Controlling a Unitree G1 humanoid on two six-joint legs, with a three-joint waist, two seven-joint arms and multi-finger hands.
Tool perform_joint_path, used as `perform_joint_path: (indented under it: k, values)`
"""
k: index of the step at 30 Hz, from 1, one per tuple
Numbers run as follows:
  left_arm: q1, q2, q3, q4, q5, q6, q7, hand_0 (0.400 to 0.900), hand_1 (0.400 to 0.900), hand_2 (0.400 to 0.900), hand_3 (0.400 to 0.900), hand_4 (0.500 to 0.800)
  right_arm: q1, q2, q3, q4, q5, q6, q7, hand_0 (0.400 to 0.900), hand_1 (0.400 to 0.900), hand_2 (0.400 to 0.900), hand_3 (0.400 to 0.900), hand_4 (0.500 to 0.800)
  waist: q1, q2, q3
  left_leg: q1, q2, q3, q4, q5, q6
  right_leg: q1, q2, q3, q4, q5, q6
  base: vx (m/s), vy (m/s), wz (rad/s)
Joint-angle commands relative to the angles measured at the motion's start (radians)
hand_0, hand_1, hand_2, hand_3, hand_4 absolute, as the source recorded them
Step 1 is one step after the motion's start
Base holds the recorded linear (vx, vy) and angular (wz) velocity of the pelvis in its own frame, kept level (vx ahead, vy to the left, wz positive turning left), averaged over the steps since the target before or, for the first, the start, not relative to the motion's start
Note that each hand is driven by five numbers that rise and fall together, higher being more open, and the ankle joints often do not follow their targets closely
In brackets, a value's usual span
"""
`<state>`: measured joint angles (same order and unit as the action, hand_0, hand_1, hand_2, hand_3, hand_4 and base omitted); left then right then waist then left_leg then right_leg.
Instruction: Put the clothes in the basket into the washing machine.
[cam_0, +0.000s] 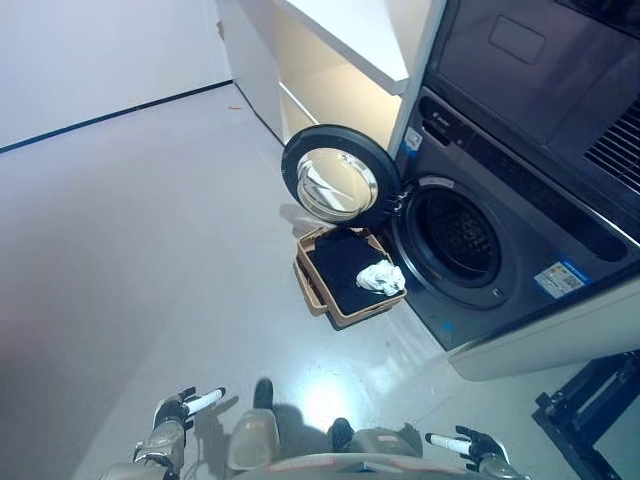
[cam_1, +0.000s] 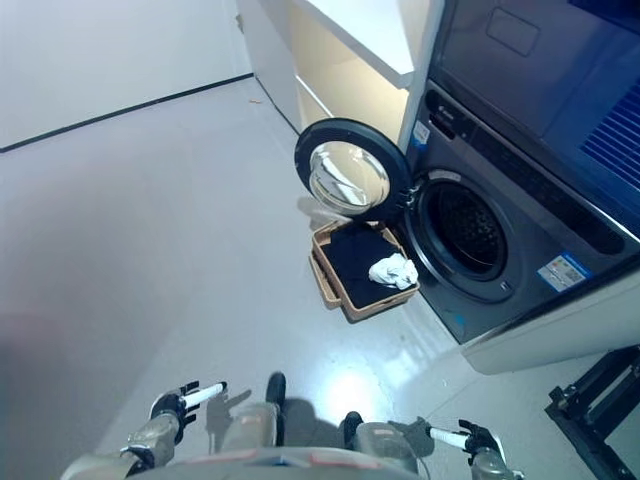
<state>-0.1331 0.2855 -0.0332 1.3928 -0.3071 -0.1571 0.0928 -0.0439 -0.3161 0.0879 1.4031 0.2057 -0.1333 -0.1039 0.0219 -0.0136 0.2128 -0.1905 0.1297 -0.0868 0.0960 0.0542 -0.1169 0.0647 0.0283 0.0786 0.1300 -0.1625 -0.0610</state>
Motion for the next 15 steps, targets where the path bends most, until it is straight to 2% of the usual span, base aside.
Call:
perform_joint_path:
  k: [1, 3, 4, 5, 7, 10, 14, 15]
  values:
    - [0.025, 0.06, 0.051, -0.015, -0.031, -0.034, 0.02, 0.9, 0.9, 0.9, 0.9, 0.8, -0.004, -0.041, 0.012, -0.047, -0.006, -0.036, -0.01, 0.9, 0.9, 0.9, 0.9, 0.8, 0.014, -0.016, -0.052, -0.134, -0.026, -0.049, 0.152, 0.084, 0.007, 0.103, -0.093, 0.06, 0.011, 0.022, 0.148, 0.15, 0.249, -0.37]
    - [0.035, 0.058, 0.052, -0.012, -0.039, -0.028, 0.021, 0.9, 0.9, 0.9, 0.9, 0.8, -0.015, -0.04, 0.021, -0.06, -0.026, -0.034, -0.011, 0.9, 0.9, 0.9, 0.9, 0.8, 0.016, -0.007, -0.067, -0.116, -0.035, -0.021, 0.167, 0.039, 0.026, 0.105, -0.141, 0.054, 0.059, 0.033, 0.177, 0.19, 0.245, -0.4]
    - [0.036, 0.058, 0.052, -0.012, -0.039, -0.028, 0.021, 0.9, 0.9, 0.9, 0.9, 0.8, -0.015, -0.04, 0.021, -0.06, -0.026, -0.034, -0.011, 0.9, 0.9, 0.9, 0.9, 0.8, 0.018, -0.009, -0.066, -0.114, -0.035, -0.018, 0.167, 0.037, 0.026, 0.106, -0.143, 0.057, 0.059, 0.032, 0.178, 0.15, 0.232, -0.71]
    - [0.027, 0.074, 0.054, -0.019, -0.048, -0.038, 0.03, 0.9, 0.9, 0.9, 0.9, 0.8, -0.044, -0.037, 0.034, -0.101, -0.02, -0.039, -0.012, 0.9, 0.9, 0.9, 0.9, 0.8, 0.027, -0.016, -0.058, -0.134, -0.05, 0.034, 0.254, -0.013, 0.039, 0.047, -0.195, 0.06, 0.12, 0.093, 0.204, 0.06, 0.199, -0.74]
    - [0.015, 0.085, 0.062, -0.045, -0.064, -0.051, 0.037, 0.9, 0.9, 0.9, 0.9, 0.8, -0.075, -0.035, 0.06, -0.112, -0.038, -0.035, -0.016, 0.9, 0.9, 0.9, 0.9, 0.8, 0.049, -0.016, -0.047, -0.148, -0.048, 0.049, 0.295, -0.041, 0.041, 0.028, -0.215, 0.03, 0.093, 0.073, 0.217, 0.04, 0.161, -0.42]
    - [-0.027, 0.104, 0.044, -0.055, -0.066, -0.056, 0.049, 0.9, 0.9, 0.9, 0.9, 0.8, -0.103, -0.032, 0.067, -0.104, -0.031, -0.033, -0.015, 0.9, 0.9, 0.9, 0.9, 0.8, 0.051, -0.022, -0.037, -0.188, -0.064, 0.034, 0.279, -0.023, 0.035, 0.042, -0.215, 0.006, 0.047, 0.07, 0.222, -0.01, 0.033, 0.31]
    - [-0.095, 0.106, 0.001, -0.039, -0.048, -0.052, 0.061, 0.9, 0.9, 0.9, 0.9, 0.8, -0.132, -0.03, 0.073, -0.102, -0.026, -0.029, -0.028, 0.9, 0.9, 0.9, 0.9, 0.8, 0.033, -0.029, -0.026, -0.234, -0.063, 0.05, 0.206, 0.063, 0.012, 0.035, -0.21, -0.043, -0.011, 0.08, 0.217, -0.05, 0.038, 0.33]
    - [-0.091, 0.103, 0.0, -0.04, -0.049, -0.052, 0.06, 0.9, 0.9, 0.9, 0.9, 0.8, -0.133, -0.028, 0.072, -0.099, -0.024, -0.029, -0.029, 0.9, 0.9, 0.9, 0.9, 0.8, 0.035, -0.031, -0.031, -0.228, -0.065, 0.039, 0.19, 0.06, 0.018, 0.028, -0.212, -0.045, -0.016, 0.084, 0.219, 0.0, 0.079, -0.17]
